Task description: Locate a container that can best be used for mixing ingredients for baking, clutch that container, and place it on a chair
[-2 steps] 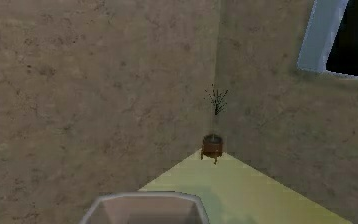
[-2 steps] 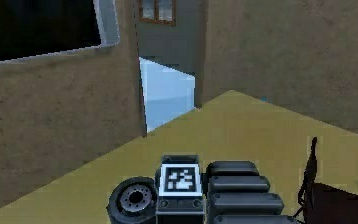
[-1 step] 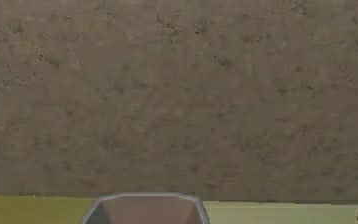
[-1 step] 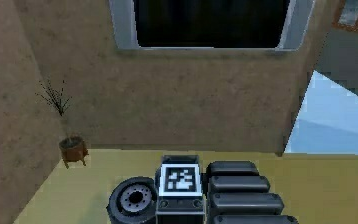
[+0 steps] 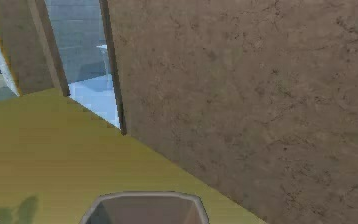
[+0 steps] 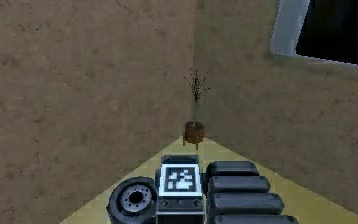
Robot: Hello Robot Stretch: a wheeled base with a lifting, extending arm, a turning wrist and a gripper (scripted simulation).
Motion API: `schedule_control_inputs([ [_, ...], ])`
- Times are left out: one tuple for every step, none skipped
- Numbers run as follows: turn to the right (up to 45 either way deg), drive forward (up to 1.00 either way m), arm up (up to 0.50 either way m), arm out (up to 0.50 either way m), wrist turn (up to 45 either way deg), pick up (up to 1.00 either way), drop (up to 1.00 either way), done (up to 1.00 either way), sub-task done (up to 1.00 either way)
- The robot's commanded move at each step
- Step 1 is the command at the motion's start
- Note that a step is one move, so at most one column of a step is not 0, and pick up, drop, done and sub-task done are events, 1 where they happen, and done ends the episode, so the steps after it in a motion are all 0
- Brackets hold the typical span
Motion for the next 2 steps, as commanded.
schedule_control_inputs([
  [0.0, 0.55, 0.00, 0.00, 0.0, 0.00, 0.00, 0.00, 0.00],
  [-45.0, 0.00, 0.00, 0.00, 0.0, 0.00, 0.00, 0.00, 0.00],
])
